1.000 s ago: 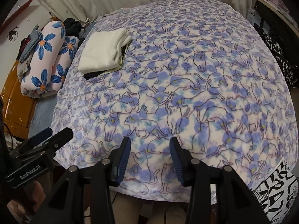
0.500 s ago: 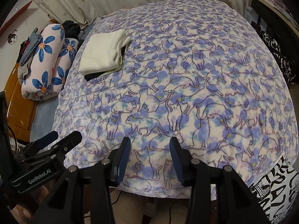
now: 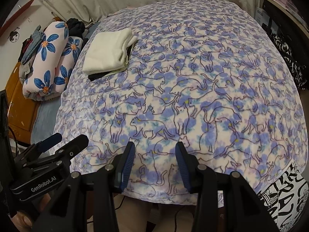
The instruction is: Fold large clothes
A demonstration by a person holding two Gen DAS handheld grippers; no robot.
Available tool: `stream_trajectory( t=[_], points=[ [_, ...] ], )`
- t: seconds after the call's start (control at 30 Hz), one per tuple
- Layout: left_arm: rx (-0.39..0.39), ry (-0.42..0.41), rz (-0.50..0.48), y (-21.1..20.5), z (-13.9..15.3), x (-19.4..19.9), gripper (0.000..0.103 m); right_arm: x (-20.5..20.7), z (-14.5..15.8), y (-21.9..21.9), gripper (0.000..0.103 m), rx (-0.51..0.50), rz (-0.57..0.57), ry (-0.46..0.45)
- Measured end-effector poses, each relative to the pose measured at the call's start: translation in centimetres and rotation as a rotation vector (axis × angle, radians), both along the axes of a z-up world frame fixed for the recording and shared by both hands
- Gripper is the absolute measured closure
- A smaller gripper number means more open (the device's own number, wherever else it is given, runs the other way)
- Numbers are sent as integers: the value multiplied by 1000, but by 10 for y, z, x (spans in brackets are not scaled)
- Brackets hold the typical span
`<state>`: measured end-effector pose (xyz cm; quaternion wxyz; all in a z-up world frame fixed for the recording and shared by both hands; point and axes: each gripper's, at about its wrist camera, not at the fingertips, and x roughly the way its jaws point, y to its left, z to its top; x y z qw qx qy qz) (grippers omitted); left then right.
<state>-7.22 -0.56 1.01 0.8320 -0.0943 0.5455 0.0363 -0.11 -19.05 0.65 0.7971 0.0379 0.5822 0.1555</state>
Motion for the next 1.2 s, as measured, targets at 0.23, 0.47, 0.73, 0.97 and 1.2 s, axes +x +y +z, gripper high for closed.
stream_trajectory(
  t=[0.23,0.47,0.73,0.97,1.2],
  points=[
    [0,3,-3,1,0,0,15,-1,0,1,59,-1,3,1],
    [1,4,-6,0,-1,-1,15,-1,1,1,59,-4,9,0],
    [0,6,-10,0,-2,-3,15,-1,2,2,59,-4,11,0],
    [1,6,-9,-1,-2,-3,15,-4,2,6,59,-4,1,-1],
    [1,7,-7,-2,-3,-3,15,-4,1,7,59,-5,0,0]
  ],
)
